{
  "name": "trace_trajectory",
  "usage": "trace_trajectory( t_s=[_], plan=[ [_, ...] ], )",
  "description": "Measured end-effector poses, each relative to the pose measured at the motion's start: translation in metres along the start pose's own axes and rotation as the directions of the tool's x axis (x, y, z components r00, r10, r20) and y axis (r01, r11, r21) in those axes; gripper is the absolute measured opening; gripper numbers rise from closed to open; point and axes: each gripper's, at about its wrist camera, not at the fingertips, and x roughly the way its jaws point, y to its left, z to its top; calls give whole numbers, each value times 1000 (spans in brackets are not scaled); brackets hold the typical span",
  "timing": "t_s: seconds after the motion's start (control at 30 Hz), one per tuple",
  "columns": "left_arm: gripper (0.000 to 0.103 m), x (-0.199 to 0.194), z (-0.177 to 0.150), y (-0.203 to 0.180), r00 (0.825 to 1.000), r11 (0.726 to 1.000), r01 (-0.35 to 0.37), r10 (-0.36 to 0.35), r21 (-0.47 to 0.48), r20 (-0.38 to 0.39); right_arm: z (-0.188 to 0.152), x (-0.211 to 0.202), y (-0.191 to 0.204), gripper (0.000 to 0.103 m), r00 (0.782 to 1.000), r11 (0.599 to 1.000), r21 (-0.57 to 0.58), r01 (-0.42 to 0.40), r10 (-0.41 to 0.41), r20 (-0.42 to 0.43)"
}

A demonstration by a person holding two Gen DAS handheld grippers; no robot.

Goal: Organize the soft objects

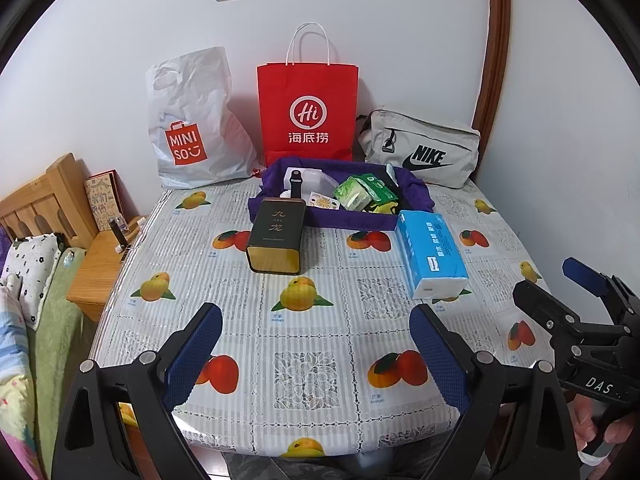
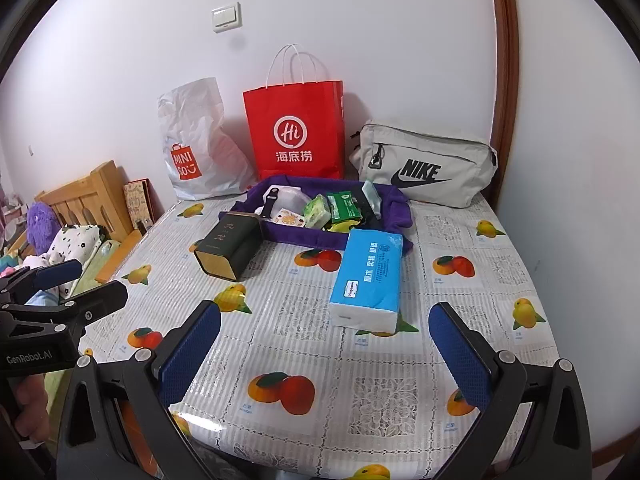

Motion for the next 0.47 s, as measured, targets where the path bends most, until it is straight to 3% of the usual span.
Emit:
trace_trajectory(
  t_s=[0.47],
  plan=[
    [95,0,0,1,1000,1000,-10,10,7,14,-1,-1,1,102,1000,1000,2,-1,1,-1]
  ],
)
